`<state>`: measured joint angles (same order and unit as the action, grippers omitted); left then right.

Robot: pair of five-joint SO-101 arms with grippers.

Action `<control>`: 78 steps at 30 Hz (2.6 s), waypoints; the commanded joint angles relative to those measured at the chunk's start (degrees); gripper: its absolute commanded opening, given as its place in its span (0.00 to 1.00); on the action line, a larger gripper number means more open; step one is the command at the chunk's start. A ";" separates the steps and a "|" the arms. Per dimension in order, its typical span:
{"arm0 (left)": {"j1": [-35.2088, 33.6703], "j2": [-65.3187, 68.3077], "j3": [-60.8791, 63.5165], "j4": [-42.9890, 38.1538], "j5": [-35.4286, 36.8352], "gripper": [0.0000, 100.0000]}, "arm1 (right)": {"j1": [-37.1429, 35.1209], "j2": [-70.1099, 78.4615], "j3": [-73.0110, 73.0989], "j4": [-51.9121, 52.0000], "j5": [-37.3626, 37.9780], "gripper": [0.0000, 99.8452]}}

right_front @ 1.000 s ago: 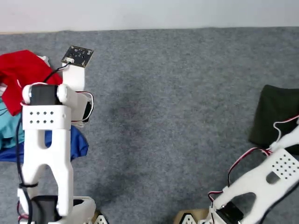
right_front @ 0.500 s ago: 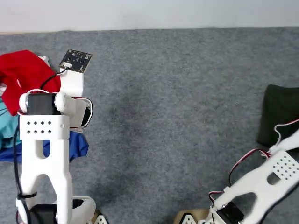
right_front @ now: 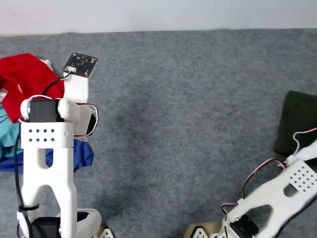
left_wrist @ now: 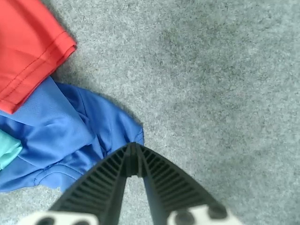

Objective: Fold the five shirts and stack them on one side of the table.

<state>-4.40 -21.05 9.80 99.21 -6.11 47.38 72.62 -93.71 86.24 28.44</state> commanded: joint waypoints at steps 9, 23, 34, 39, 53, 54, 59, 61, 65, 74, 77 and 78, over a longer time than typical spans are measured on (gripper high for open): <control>0.26 -1.85 -0.31 0.79 -0.09 0.00 | -2.86 -0.22 -2.55 7.60 -7.56 0.16; 0.26 -2.02 -0.31 0.79 -0.09 0.00 | -5.41 -1.01 -2.64 7.78 -7.65 0.07; -0.09 -3.60 -6.11 1.05 0.26 0.00 | -10.24 -18.15 -2.55 16.57 -10.81 0.18; -6.51 -8.53 -12.00 1.05 0.35 0.00 | -12.53 -25.80 -2.46 16.75 -14.42 0.13; -25.23 -9.85 -13.41 -0.09 -6.68 0.01 | -21.67 -64.84 50.29 16.66 -14.42 0.05; -25.58 -9.76 -13.41 -0.09 -7.03 0.03 | -22.73 -68.70 56.35 16.66 -14.42 0.05; -25.76 -5.27 -14.02 -1.67 -7.47 0.04 | -26.95 -84.53 81.93 16.48 -14.42 0.05; -25.67 -0.97 -15.08 -2.90 -8.00 0.04 | -27.56 -88.92 89.41 16.48 -14.51 0.05; -25.67 9.05 -22.37 -3.25 -8.44 0.04 | -27.21 -95.69 101.89 16.48 -14.51 0.05; -25.67 32.97 -40.92 -3.34 -12.04 0.05 | -27.12 -106.59 115.34 16.48 -14.51 0.05; -25.76 40.26 -45.49 -1.67 -14.42 0.08 | -27.12 -108.35 118.24 16.48 -14.51 0.05; -25.76 42.37 -47.25 -1.05 -14.86 0.10 | -27.12 -108.79 119.12 16.48 -14.51 0.05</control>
<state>-29.80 17.10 -31.16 97.01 -19.30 20.48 -33.58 24.70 100.48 14.46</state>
